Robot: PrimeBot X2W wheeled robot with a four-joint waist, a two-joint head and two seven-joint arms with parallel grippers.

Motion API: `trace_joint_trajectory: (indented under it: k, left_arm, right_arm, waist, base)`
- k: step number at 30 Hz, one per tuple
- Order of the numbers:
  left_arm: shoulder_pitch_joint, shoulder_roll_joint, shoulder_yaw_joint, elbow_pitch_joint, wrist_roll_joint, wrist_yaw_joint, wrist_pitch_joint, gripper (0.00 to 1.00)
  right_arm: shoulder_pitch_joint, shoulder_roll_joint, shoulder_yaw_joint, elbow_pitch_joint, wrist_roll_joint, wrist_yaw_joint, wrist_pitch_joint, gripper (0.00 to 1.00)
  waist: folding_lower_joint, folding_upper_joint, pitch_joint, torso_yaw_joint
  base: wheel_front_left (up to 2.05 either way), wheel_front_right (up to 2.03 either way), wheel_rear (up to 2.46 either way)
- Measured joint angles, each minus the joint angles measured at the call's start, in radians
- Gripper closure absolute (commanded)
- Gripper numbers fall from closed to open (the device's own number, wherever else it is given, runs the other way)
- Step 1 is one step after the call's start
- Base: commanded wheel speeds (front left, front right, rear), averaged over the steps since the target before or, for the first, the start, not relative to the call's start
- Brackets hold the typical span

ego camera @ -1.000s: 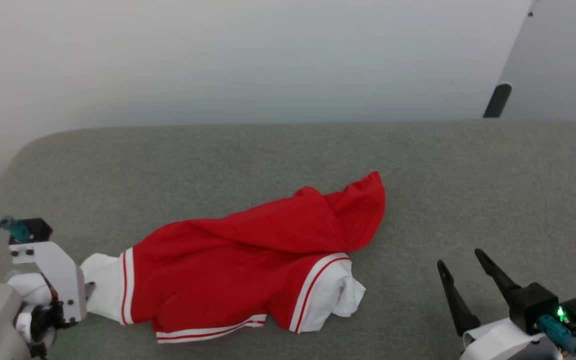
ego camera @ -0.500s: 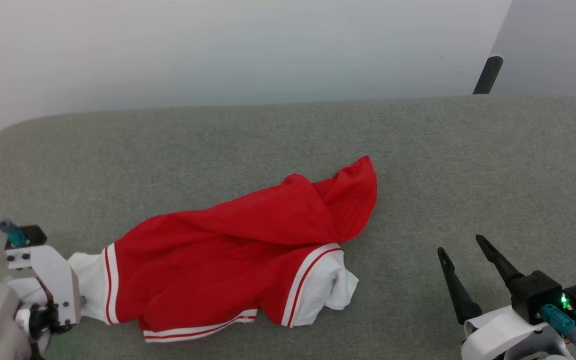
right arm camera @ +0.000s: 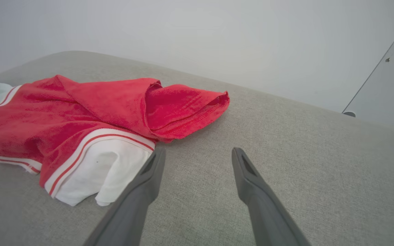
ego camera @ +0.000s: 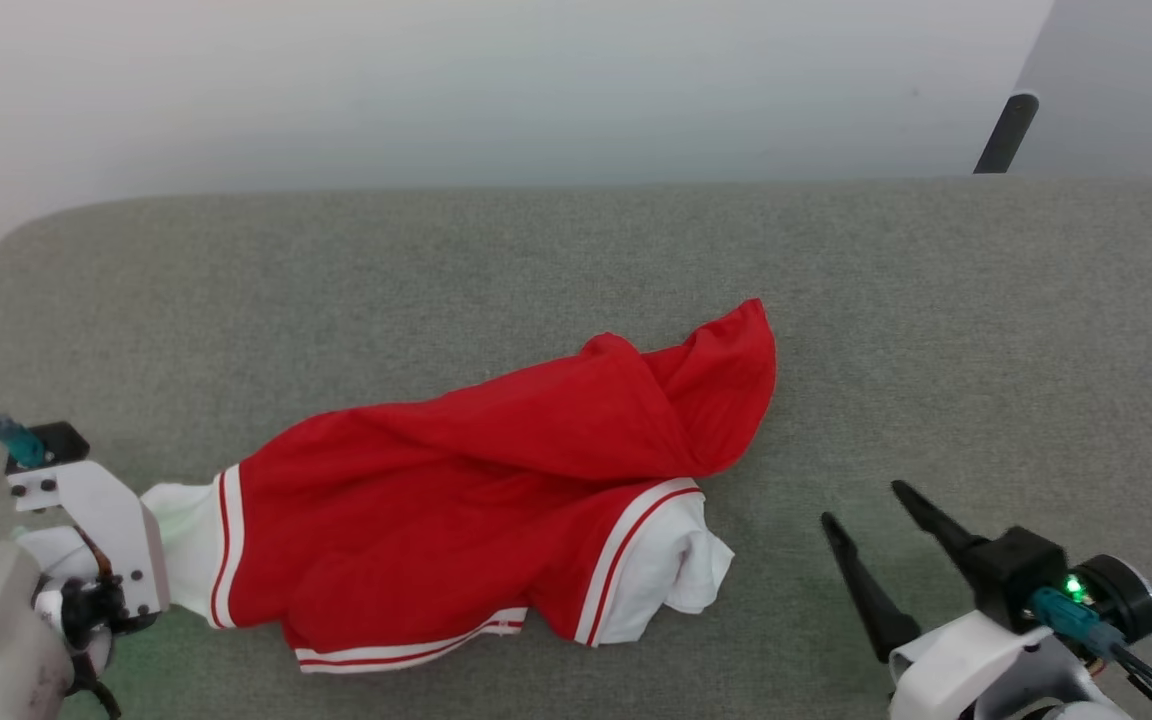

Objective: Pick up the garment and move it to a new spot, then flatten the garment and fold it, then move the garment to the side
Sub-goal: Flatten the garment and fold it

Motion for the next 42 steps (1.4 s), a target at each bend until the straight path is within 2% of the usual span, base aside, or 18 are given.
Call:
trace_joint_trajectory:
  k: [10, 17, 30, 37, 38, 39, 40, 42]
  left_arm:
    - [-0.045, -0.038, 0.004, 0.046, -0.002, -0.012, -0.028, 1.00]
    - [-0.080, -0.067, -0.007, 0.061, 0.003, -0.035, -0.040, 1.00]
    - [-0.125, -0.118, -0.026, 0.097, 0.016, -0.067, -0.071, 1.00]
    - [-0.140, -0.135, -0.033, 0.118, 0.017, -0.083, -0.086, 1.00]
    - [-0.142, -0.137, -0.034, 0.122, 0.017, -0.085, -0.088, 1.00]
    - [-0.143, -0.138, -0.034, 0.125, 0.017, -0.087, -0.089, 1.00]
    - [-0.144, -0.138, -0.034, 0.128, 0.017, -0.091, -0.090, 1.00]
    - [-0.146, -0.138, -0.036, 0.132, 0.017, -0.092, -0.090, 1.00]
  right_arm:
    - [-0.048, -0.073, 0.156, -0.014, 0.149, 0.000, 0.184, 0.00]
    - [-0.078, -0.097, 0.205, 0.007, 0.213, 0.000, 0.278, 0.00]
    - [-0.159, -0.064, 0.306, 0.125, 0.173, 0.000, 0.301, 0.00]
    - [-0.196, -0.039, 0.312, 0.213, 0.108, 0.000, 0.285, 0.00]
    - [-0.204, -0.035, 0.312, 0.226, 0.099, 0.000, 0.286, 0.30]
    - [-0.210, -0.029, 0.311, 0.240, 0.088, 0.000, 0.290, 0.76]
    - [-0.217, -0.025, 0.313, 0.252, 0.081, 0.000, 0.297, 1.00]
    - [-0.228, -0.013, 0.302, 0.274, 0.078, 0.000, 0.299, 1.00]
  waist:
    - [0.0000, 0.0000, 0.034, 0.024]
    - [0.0000, 0.0000, 0.058, 0.052]
    - [0.0000, 0.0000, 0.086, 0.099]
    - [0.0000, 0.0000, 0.091, 0.114]
    - [0.0000, 0.0000, 0.091, 0.115]
    - [0.0000, 0.0000, 0.092, 0.116]
    - [0.0000, 0.0000, 0.092, 0.117]
    - [0.0000, 0.0000, 0.092, 0.117]
  base:
    - [0.00, 0.00, 0.00]
    - [0.00, 0.00, 0.00]
    - [0.00, 0.00, 0.00]
    - [0.00, 0.00, 0.00]
    - [0.00, 0.00, 0.00]
    - [0.00, 0.00, 0.00]
    - [0.00, 0.00, 0.00]
    - [0.00, 0.00, 0.00]
